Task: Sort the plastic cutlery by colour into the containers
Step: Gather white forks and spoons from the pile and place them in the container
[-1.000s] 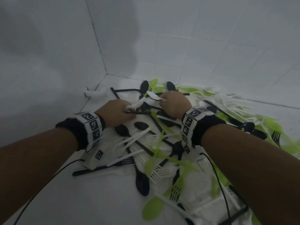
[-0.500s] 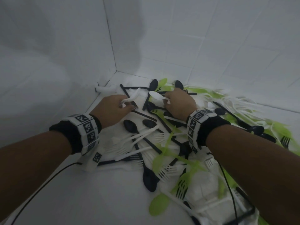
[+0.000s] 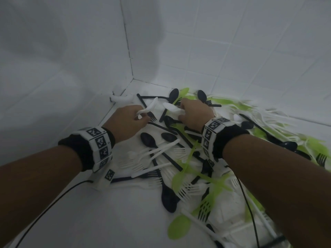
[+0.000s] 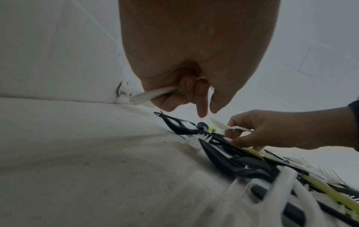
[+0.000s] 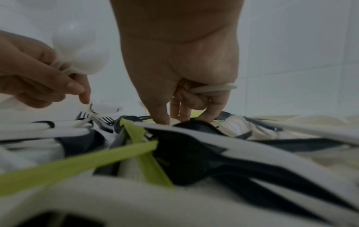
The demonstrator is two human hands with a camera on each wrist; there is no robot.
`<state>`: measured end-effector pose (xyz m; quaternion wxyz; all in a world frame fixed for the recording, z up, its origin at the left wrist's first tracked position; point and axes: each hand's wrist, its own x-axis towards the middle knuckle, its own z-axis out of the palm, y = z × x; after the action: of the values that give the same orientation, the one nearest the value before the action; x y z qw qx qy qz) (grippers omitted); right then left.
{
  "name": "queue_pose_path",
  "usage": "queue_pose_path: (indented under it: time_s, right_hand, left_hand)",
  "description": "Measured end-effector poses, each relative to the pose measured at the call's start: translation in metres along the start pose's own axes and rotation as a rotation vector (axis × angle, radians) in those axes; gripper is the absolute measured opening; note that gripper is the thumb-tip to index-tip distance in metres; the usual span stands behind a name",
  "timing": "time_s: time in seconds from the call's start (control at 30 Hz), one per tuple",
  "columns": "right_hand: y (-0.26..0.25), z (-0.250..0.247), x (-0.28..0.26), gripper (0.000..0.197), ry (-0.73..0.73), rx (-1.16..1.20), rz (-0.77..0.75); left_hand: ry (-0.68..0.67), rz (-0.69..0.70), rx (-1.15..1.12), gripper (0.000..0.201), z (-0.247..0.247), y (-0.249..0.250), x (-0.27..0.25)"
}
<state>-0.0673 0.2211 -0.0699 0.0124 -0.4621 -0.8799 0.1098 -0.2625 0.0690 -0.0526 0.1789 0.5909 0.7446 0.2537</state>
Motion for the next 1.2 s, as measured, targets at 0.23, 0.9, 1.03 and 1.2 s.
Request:
queue_pose_path:
  time_s: [0.23, 0.9, 1.03, 1.2]
  right_hand:
    - [0.017, -0.023, -0.02, 0.016, 0.32, 0.37, 0.125]
    - [0.14, -0.067, -0.148, 0.04, 0.297, 0.41, 0.378]
    - [0.161, -0.054, -0.172, 0.046, 0.273, 0.442, 0.449]
    - [0.178, -0.051, -0.183, 0.044, 0.275, 0.41, 0.449]
  left_hand:
    - [-0.001, 0.04, 0.024, 0.018, 0.006, 0.009, -0.001]
    - [-0.22, 0.454, 0.144, 0.027, 0.086, 0.133, 0.005]
    - [-0.309, 0.552, 0.23, 0.043, 0.114, 0.157, 0.0]
    - [-0.404, 0.613, 0.362, 0.047, 0.131, 0.183, 0.009]
